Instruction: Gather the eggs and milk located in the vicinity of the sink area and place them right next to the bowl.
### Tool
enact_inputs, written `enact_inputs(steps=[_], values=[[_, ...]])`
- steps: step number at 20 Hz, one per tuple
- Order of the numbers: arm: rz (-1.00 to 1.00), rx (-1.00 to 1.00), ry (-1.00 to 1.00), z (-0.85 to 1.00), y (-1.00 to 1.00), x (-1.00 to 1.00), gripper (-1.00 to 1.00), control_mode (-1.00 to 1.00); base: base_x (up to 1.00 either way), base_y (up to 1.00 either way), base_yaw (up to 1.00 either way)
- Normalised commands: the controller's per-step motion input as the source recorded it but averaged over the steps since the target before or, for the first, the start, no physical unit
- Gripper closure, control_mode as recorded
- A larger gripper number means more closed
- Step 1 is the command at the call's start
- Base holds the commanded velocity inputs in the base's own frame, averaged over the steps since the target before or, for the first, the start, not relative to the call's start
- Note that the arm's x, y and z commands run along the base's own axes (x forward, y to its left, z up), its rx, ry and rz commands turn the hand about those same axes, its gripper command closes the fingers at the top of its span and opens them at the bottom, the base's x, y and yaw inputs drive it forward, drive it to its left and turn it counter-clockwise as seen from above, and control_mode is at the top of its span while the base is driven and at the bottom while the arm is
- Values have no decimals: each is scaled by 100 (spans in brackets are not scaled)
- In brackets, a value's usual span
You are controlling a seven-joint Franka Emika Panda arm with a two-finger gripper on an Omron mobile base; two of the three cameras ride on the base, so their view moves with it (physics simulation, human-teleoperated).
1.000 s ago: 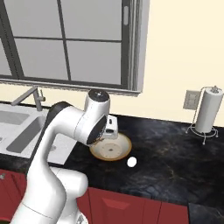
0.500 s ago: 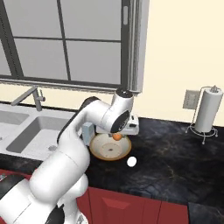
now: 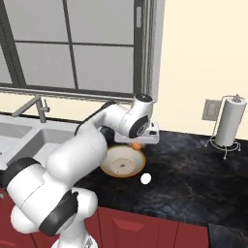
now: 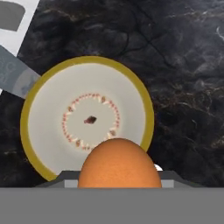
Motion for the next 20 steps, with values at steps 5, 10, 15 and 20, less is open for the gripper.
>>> enact_inputs(steps=[5,10,15,20], values=[[0,0,0,-62,-29,0,100,-100,0,0,0],[0,0,0,-26,-22,0,100,-100,0,0,0],[0,0,0,-6,-44,17,100,-100,0,0,0],[1,0,0,-17,-28,16,100,-100,0,0,0]])
